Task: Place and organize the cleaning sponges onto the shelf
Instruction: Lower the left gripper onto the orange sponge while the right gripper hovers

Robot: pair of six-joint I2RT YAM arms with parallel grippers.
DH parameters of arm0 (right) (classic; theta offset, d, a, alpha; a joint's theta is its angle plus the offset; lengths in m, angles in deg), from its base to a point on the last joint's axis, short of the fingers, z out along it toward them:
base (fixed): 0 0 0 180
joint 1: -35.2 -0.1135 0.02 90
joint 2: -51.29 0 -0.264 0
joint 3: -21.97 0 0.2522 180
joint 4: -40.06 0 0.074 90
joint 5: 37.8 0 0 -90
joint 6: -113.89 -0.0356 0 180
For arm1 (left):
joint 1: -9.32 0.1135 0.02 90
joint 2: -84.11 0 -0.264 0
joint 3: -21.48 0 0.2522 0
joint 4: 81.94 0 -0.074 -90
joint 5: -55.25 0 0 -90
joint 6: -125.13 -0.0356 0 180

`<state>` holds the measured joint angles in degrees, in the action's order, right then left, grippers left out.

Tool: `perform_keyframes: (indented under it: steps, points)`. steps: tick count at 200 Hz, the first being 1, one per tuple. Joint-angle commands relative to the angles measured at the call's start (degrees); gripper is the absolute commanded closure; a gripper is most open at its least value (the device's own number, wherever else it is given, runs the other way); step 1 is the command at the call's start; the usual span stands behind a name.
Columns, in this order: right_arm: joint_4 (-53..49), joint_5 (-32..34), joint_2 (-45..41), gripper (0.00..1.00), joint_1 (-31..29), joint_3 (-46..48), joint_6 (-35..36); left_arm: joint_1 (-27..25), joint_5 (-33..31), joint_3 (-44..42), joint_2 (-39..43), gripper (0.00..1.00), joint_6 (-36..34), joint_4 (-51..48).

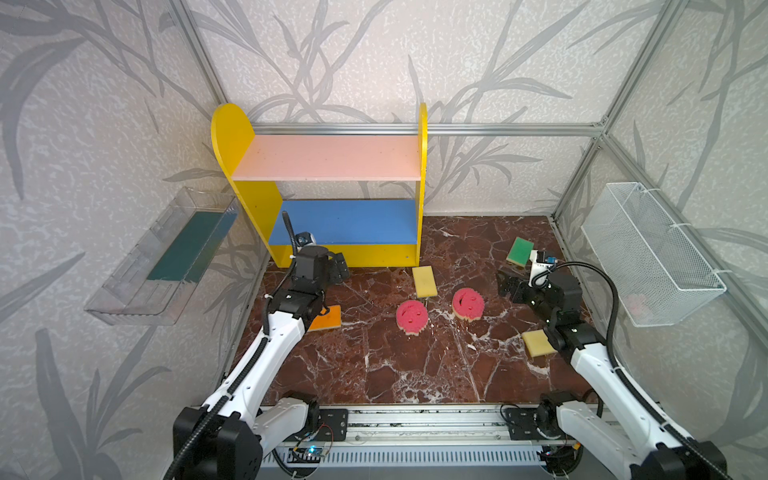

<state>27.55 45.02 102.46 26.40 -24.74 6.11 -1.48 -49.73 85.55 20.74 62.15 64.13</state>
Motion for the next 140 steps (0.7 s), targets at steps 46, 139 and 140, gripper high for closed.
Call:
perform_keyframes:
  steps: [46, 139, 140]
  points:
    - [-9.42, -2.16, 0.14, 0.04, -9.04, -0.07, -4.15, 3.02, 0.07, -5.19, -6.21, 0.03, 12.63, -11.50]
    - [-1.69, -5.81, 7.24, 0.03, -10.10, -0.80, -4.46, 7.38, -1.65, -2.98, -19.94, 0.01, 20.71, -12.05]
    - [-1.69, -5.81, 7.24, 0.03, -10.10, -0.80, -4.46, 7.38, -1.64, -3.00, -20.03, 0.01, 20.79, -11.94]
